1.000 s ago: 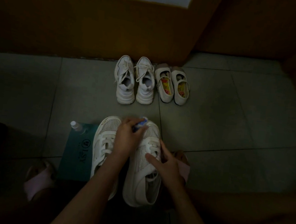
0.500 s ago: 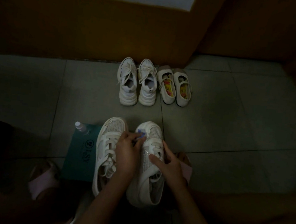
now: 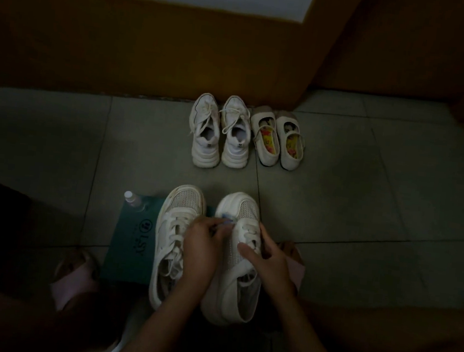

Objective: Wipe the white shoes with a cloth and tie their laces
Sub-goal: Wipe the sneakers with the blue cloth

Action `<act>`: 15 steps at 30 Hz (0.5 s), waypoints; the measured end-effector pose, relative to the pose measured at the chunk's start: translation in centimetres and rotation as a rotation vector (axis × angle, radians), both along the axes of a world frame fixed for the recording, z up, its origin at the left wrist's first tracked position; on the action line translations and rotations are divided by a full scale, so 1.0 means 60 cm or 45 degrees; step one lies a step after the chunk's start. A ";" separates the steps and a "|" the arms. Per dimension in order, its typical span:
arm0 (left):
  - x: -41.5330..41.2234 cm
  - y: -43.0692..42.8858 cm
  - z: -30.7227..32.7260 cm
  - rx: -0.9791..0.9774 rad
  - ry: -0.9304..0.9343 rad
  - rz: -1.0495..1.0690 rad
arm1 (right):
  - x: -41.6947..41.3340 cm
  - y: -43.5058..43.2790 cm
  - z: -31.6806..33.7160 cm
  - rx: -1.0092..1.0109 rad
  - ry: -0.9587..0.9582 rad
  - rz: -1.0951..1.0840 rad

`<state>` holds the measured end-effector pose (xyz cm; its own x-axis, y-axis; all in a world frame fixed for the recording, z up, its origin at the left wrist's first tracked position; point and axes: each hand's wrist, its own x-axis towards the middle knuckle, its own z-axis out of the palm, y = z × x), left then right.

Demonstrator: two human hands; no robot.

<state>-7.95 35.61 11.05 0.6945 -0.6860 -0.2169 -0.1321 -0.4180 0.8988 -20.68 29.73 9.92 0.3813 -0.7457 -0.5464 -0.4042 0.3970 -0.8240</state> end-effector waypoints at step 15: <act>0.077 -0.132 -0.040 -0.022 0.036 -0.322 | -0.001 0.000 -0.005 -0.008 0.011 0.010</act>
<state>-3.35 27.68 8.68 0.4939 -0.8411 -0.2204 -0.2055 -0.3592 0.9104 -20.77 29.72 9.62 0.3826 -0.7463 -0.5447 -0.4144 0.3883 -0.8231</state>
